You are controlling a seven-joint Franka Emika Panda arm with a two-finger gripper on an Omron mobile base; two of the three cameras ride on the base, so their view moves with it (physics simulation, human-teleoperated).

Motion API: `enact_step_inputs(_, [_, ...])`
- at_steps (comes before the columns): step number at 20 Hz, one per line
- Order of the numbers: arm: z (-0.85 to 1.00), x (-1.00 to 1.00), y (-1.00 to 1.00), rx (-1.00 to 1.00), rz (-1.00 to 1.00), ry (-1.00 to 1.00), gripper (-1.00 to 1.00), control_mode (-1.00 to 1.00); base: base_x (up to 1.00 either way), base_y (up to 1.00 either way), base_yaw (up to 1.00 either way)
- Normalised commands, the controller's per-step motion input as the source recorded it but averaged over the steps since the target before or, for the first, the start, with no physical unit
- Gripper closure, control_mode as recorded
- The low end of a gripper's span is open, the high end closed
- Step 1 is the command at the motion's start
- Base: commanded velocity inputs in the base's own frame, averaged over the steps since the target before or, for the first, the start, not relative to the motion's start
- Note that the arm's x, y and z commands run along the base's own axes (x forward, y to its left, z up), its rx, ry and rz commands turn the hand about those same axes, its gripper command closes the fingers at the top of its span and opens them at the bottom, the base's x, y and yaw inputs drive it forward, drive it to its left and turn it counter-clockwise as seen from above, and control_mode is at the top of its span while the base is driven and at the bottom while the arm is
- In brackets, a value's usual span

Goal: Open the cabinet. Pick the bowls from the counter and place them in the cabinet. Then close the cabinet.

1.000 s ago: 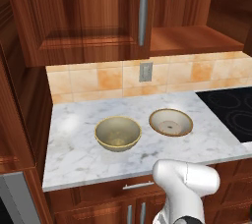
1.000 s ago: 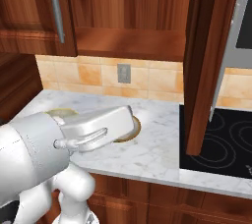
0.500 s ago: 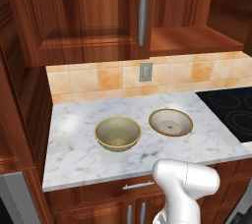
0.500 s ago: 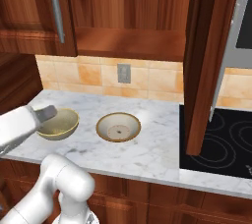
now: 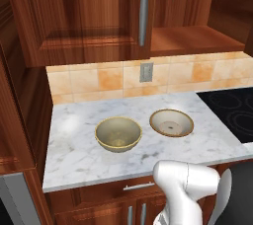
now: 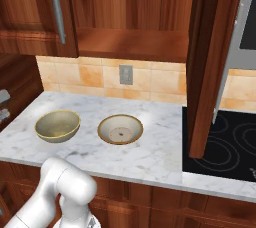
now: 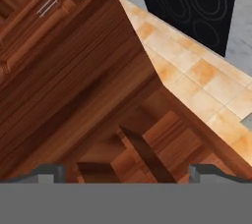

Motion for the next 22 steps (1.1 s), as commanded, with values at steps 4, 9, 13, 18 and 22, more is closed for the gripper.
enact_step_inputs(4, [0.01, 0.0, 0.55, 0.0, 0.0, -0.02, -1.0, -1.0, 0.0, 0.0, 0.0])
enact_step_inputs(9, [0.0, 0.03, 0.75, -0.01, 0.04, 0.0, -1.0, -1.0, 0.0, 0.0, 0.0])
enact_step_inputs(13, [0.0, 0.15, 0.72, 0.0, 0.0, 0.0, -1.0, -1.0, 0.0, 0.0, 0.0])
enact_step_inputs(18, [0.0, 0.13, 0.39, 0.0, 0.05, 0.0, -1.0, -1.0, 0.0, 0.0, 0.0])
enact_step_inputs(22, [-0.03, 0.31, -0.07, 0.03, 0.11, 0.0, -1.0, -1.0, 0.0, 0.0, 0.0])
